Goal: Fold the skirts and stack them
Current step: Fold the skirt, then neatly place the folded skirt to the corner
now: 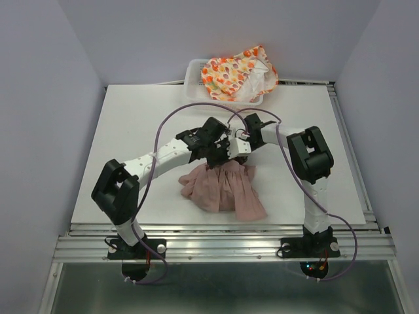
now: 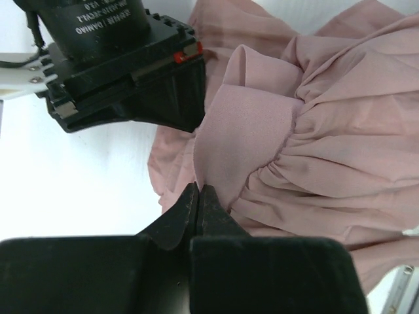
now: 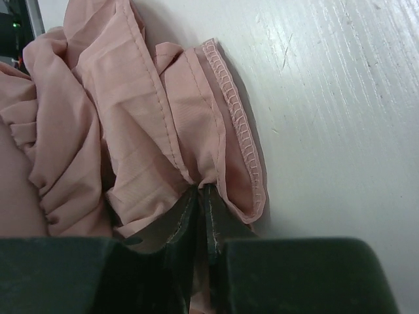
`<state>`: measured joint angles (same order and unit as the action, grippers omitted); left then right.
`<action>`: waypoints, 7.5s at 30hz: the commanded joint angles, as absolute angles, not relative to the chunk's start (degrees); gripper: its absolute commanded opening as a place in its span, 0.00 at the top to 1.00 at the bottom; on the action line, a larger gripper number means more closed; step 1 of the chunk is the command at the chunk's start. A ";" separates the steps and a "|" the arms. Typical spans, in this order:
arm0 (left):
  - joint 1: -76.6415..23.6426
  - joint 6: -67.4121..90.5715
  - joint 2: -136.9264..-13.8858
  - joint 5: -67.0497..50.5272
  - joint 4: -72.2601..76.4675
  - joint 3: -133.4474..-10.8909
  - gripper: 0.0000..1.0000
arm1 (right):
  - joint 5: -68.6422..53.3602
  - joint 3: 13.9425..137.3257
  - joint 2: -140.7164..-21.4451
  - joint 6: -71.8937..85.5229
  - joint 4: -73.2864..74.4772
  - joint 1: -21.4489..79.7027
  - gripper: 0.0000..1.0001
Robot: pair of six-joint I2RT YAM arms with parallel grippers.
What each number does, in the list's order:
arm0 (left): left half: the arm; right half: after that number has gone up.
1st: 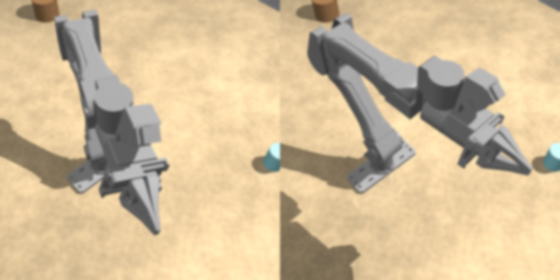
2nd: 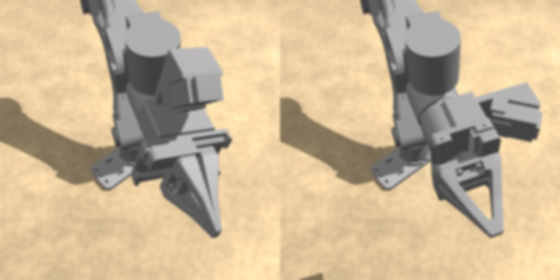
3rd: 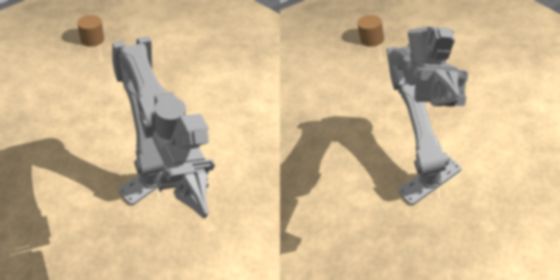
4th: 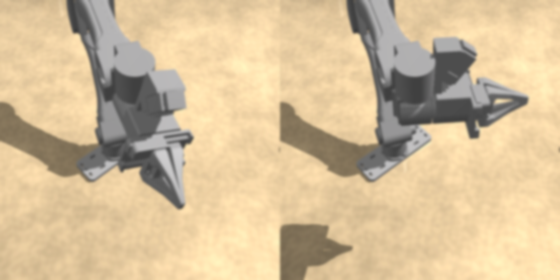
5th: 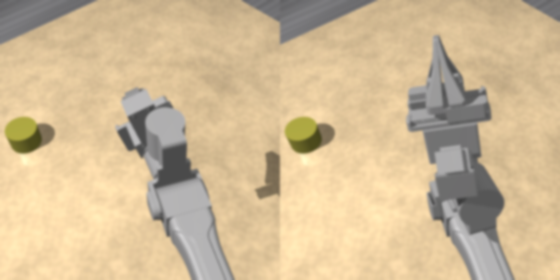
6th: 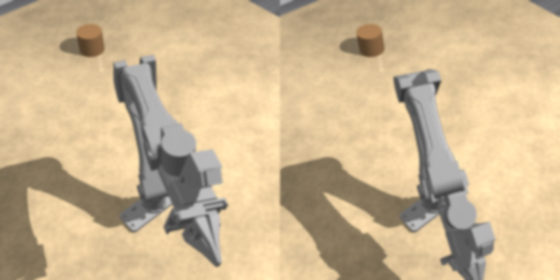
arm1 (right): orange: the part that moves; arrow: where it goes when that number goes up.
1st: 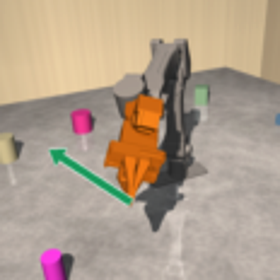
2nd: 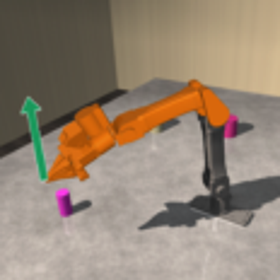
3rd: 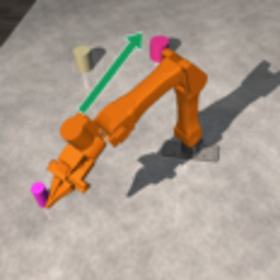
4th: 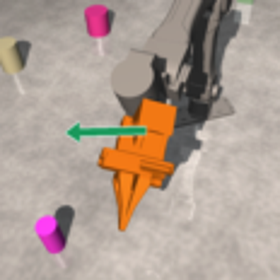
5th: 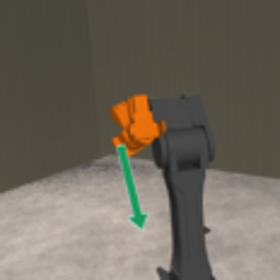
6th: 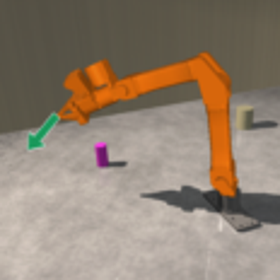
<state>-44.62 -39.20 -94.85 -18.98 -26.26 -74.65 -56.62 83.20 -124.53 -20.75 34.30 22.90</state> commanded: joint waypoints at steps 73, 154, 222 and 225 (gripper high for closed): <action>-21.01 10.10 -77.35 -34.98 -5.71 -69.79 0.01 | -64.17 38.84 -98.24 53.80 -44.13 31.11 0.67; -1.76 -22.23 -143.14 0.36 -35.50 -128.12 0.18 | -56.16 66.71 -94.57 30.86 -4.13 1.76 0.13; -1.06 -1.40 -113.99 0.35 -11.71 -82.96 0.02 | -32.44 76.64 -89.56 6.86 21.62 1.76 0.00; -0.62 -2.81 -115.39 0.79 -10.28 -86.12 0.02 | -30.68 78.22 -91.75 7.38 20.40 1.76 0.00</action>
